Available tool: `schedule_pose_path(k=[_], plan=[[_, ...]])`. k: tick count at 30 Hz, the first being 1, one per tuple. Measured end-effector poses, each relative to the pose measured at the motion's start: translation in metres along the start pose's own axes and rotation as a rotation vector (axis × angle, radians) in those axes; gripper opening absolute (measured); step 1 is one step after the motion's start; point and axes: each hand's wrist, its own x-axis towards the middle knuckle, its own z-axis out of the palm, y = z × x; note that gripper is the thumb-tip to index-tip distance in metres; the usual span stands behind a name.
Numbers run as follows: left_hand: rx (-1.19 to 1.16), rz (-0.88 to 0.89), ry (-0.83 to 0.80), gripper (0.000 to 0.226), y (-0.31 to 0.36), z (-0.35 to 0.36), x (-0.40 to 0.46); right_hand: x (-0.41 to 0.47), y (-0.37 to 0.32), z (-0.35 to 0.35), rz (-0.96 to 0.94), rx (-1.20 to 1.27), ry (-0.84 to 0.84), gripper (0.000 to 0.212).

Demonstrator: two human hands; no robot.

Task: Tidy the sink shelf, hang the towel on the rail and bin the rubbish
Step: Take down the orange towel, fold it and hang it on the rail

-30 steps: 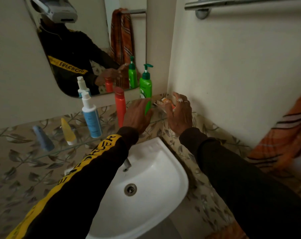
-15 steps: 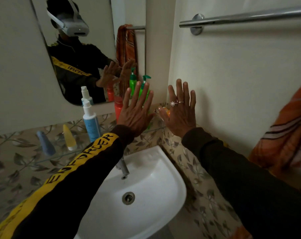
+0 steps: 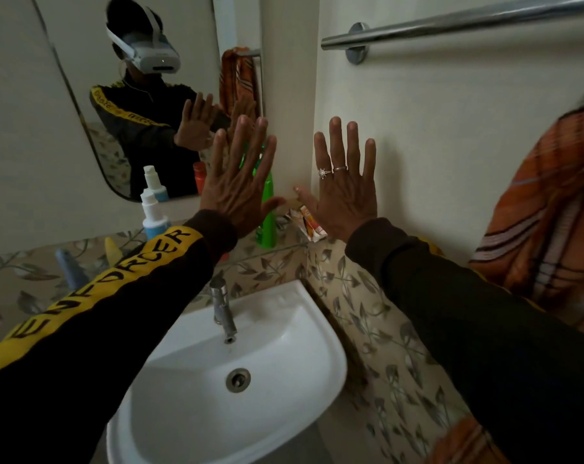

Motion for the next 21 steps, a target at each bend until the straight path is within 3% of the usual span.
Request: schedule_pose_path(k=[21], plan=[[-0.321, 0.033, 0.151, 0.097, -0.051, -0.013, -0.010, -0.004, -0.031, -0.073, 0.020, -0.247, 0.051, 0.086]])
